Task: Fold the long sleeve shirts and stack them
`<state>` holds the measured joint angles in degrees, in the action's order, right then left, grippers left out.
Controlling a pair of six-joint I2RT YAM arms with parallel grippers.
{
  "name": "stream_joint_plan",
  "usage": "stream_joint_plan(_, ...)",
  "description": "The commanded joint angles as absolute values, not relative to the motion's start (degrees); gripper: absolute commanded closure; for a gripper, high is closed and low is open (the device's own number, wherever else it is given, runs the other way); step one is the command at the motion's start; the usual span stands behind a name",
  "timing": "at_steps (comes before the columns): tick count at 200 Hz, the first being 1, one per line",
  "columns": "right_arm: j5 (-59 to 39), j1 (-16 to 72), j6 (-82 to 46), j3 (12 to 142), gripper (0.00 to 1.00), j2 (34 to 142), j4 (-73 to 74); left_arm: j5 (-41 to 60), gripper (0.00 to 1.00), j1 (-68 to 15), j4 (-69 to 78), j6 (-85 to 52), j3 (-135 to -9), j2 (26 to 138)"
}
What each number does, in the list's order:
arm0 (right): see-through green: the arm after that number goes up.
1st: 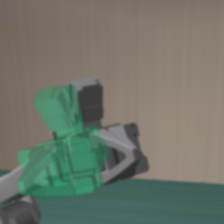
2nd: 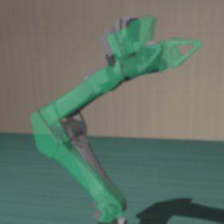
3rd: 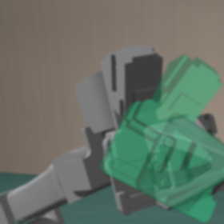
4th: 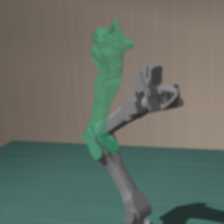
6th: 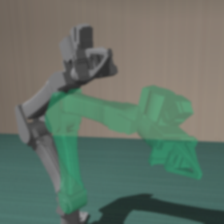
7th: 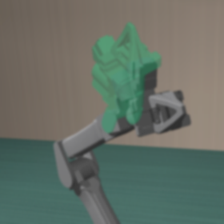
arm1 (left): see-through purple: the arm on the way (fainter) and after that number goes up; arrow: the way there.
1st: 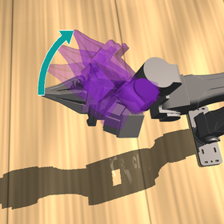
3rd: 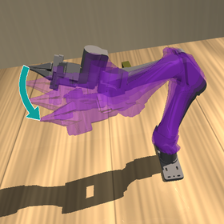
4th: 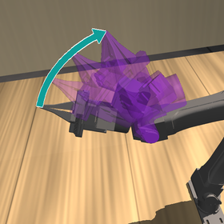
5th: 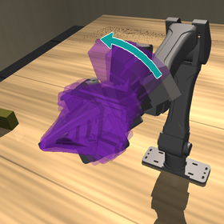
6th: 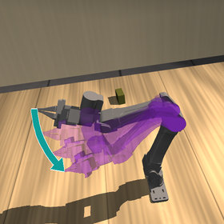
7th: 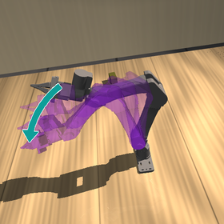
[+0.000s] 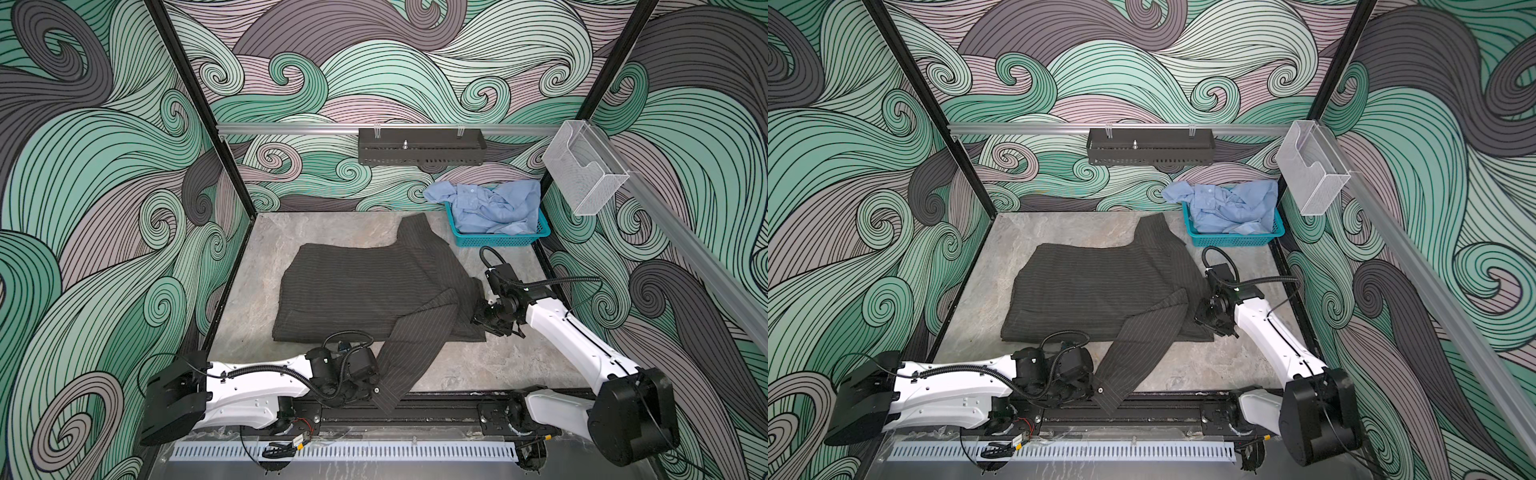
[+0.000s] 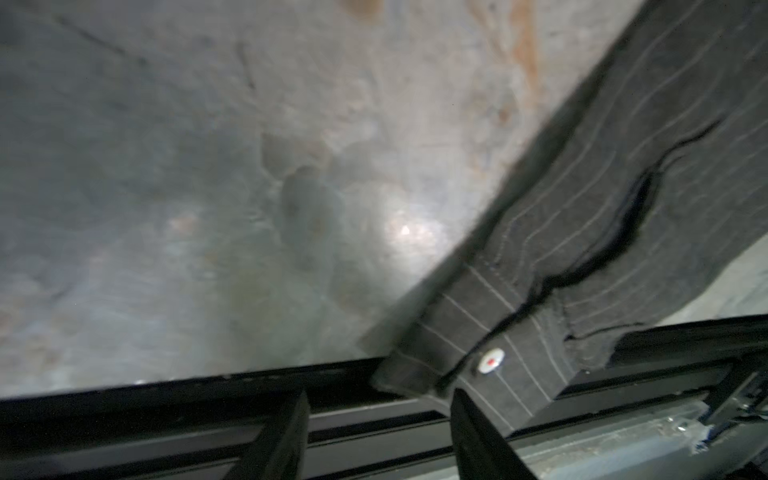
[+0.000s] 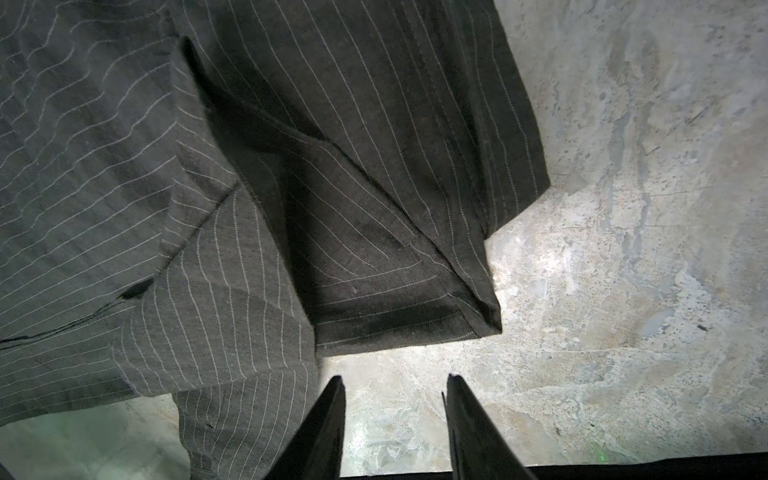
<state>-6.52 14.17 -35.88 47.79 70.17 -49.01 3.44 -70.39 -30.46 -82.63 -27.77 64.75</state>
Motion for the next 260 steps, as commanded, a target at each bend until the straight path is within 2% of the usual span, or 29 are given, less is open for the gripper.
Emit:
stream_joint_plan(1,-6.2,14.0,-36.1,47.1,0.57,69.7,-49.6,0.4,0.43,-71.5,-24.4,-86.9,-27.0,66.8)
stream_joint_plan(43,-6.2,14.0,-35.6,47.2,0.57,71.2,-48.8,1.0,0.43,-72.7,-19.1,-88.0,-27.7,72.8)
stream_joint_plan(70,-6.4,14.0,-35.3,47.0,0.57,72.6,-48.1,1.1,0.47,-73.4,-17.4,-88.3,-28.7,75.0)
stream_joint_plan(83,-6.5,14.0,-35.2,47.0,0.57,73.0,-48.0,1.1,0.53,-73.6,-17.5,-88.3,-29.2,74.9)
stream_joint_plan(119,-6.0,13.9,-34.7,46.5,0.57,74.3,-46.8,-1.4,0.87,-73.7,-21.5,-87.8,-30.2,70.6)
stream_joint_plan(156,-5.9,13.8,-34.4,45.8,0.57,76.9,-44.9,-8.4,1.0,-73.4,-31.6,-85.5,-34.2,63.5)
stream_joint_plan(172,-6.1,13.8,-34.4,45.5,0.57,77.9,-44.2,-13.3,1.0,-72.9,-37.4,-82.8,-36.1,60.1)
stream_joint_plan(192,-5.7,13.8,-34.1,44.8,0.59,78.8,-43.4,-15.0,1.0,-66.9,-44.7,-76.7,-38.6,54.6)
stream_joint_plan(226,-2.9,13.5,-34.3,44.3,0.63,81.3,-43.4,-12.8,1.0,-48.8,-53.3,-61.2,-43.9,47.4)
stream_joint_plan(260,-3.1,12.8,-34.1,44.2,0.68,84.7,-42.2,-9.4,1.0,-37.4,-54.1,-49.1,-50.3,50.1)
